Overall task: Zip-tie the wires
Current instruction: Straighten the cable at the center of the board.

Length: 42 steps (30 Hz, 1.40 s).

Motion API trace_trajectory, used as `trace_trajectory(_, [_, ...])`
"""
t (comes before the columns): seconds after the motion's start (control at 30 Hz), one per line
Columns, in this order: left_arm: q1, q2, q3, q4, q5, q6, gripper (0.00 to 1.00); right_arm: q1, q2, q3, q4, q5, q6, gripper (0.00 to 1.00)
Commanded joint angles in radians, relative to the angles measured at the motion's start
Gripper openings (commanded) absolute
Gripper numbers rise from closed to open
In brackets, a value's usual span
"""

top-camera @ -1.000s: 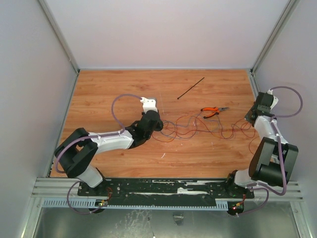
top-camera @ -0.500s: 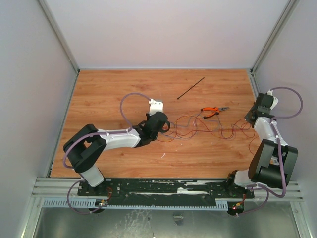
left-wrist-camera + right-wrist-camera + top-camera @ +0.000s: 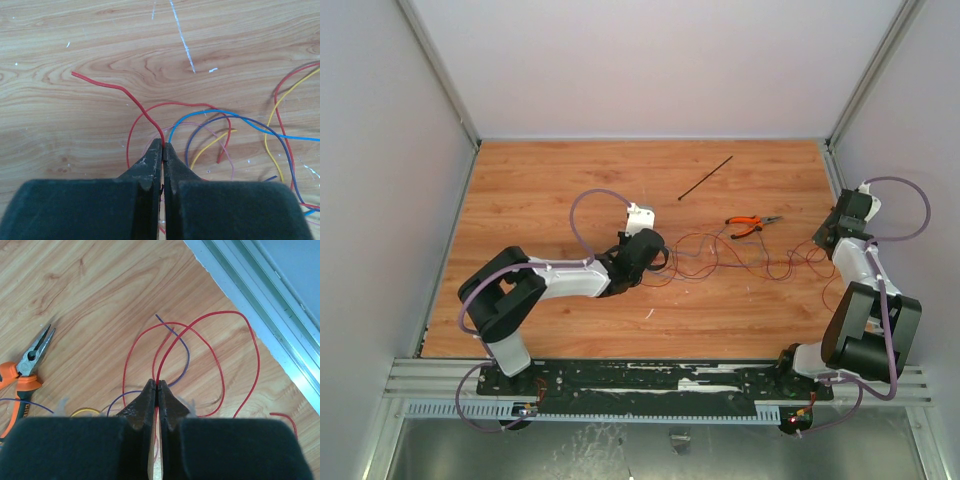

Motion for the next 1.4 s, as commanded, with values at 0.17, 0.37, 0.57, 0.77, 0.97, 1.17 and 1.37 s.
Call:
trace_trajectory(0.17, [-0.007,0.014,0.017,-0.002,-0.07,0.01,0.0,-0.009,-0.007,-0.007,0.022,0.081,-0.001,0.0])
trace_trajectory(0.37, [-0.007,0.029,0.008,-0.008,-0.086,0.004,0.0,-0.009,-0.007,-0.007,0.015,0.113,0.006,0.0])
trace_trajectory(0.57, [-0.007,0.027,0.003,-0.008,-0.095,0.0,0.0,-0.008,-0.01,-0.006,0.014,0.105,0.005,0.0])
trace_trajectory(0.77, [-0.007,0.02,0.006,-0.007,-0.091,-0.003,0.0,-0.008,-0.015,-0.006,0.035,-0.017,-0.014,0.0])
trace_trajectory(0.97, [-0.007,-0.003,0.018,-0.003,-0.066,-0.012,0.0,-0.008,0.029,0.028,0.014,-0.135,-0.003,0.03])
trace_trajectory(1.17, [-0.007,-0.007,0.018,-0.002,-0.066,-0.021,0.04,-0.009,0.045,0.046,-0.001,-0.18,0.001,0.17])
trace_trajectory(1.37, [-0.007,-0.016,0.016,-0.002,-0.067,-0.027,0.16,-0.008,0.019,0.097,-0.041,-0.223,0.0,0.3])
